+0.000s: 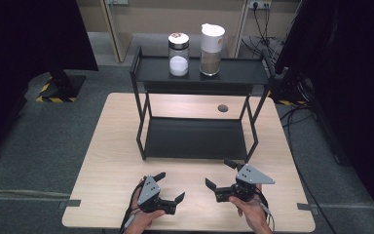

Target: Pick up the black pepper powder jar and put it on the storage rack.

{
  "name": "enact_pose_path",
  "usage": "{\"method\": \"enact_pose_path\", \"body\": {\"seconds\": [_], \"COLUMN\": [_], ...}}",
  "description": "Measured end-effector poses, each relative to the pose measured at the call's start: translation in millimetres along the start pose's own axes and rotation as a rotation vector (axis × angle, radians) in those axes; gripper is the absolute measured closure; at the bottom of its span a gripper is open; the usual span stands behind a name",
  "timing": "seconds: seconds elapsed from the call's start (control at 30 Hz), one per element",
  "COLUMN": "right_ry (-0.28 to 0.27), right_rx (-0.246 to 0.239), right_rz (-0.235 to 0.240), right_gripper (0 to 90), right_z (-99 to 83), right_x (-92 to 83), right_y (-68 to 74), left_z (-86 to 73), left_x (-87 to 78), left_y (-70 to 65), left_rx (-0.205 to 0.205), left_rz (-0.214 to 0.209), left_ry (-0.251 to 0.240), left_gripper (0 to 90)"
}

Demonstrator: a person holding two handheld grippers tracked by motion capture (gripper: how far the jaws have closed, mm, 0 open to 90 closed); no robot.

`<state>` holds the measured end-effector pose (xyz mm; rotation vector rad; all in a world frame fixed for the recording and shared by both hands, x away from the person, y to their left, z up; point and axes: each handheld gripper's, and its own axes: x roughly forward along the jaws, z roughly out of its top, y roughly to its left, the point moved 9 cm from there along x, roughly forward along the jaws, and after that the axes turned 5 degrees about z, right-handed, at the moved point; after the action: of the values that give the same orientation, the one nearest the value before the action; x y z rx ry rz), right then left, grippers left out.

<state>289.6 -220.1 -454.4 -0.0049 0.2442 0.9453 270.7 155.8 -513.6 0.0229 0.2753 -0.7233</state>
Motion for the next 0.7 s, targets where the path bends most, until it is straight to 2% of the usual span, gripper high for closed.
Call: {"method": "enact_pose_path", "body": {"seconds": [0.4,0.7], "right_ry": [0.034,0.041], "right_rx": [0.026,0.039], "right_rz": [0.001,0.002], "right_gripper": [0.4,0.4], "right_z": [-28.8,-38.1], "right_x": [-1.6,-2.1], "right_y": [4.4,5.9], "left_z": [1.0,1.8], "left_x": [-0.9,-1.1], "left_y": [1.0,1.7], "left_rx": [0.002,0.002], "left_rz": [0.002,0.0], "left_ry": [-0.005,-0.009], "left_gripper": [0.3,0.3]}}
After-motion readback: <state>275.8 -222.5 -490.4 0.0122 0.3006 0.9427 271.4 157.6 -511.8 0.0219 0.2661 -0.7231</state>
